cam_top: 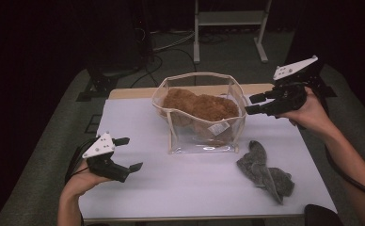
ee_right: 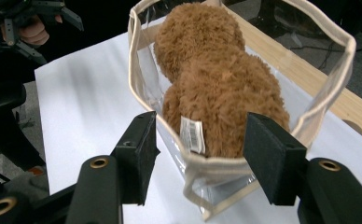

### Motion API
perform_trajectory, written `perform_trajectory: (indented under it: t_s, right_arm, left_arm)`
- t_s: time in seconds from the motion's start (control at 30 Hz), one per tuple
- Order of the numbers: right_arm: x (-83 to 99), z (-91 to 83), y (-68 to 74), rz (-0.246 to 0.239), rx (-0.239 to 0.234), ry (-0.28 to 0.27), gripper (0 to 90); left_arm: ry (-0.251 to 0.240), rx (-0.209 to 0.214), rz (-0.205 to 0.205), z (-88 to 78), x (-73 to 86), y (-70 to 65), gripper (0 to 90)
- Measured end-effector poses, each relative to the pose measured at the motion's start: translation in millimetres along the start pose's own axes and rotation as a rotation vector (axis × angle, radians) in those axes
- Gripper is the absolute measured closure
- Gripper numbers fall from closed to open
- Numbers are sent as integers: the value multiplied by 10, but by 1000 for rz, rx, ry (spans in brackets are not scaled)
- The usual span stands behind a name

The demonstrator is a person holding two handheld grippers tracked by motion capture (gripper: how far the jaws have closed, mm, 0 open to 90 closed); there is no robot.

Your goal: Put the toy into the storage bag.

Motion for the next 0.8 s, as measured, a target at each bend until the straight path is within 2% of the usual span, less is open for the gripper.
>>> perform_trajectory:
  t_s: [0.2,0.43,0.8]
  right_arm:
    - [163,-52,-15,22,3,-4,428]
    - [373,-40,-66,57,0,6,419]
    - [606,-22,-109,97,-8,-5,409]
  left_arm:
    - [-6,-6,-5,-8,5,9,36]
    - [-2,-5,-11,0,16,15,36]
    - [-4,-8,-7,-11,9,17,36]
Point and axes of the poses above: each handheld gripper's, and its own axes: z roughly forward along the jaws, x roughly out of its underside, y roughly to its left, the point moved 4 cm from there along z, roughly forward along the jaws, and after that the axes turned 3 degrees about z, right-handed, at the moved point
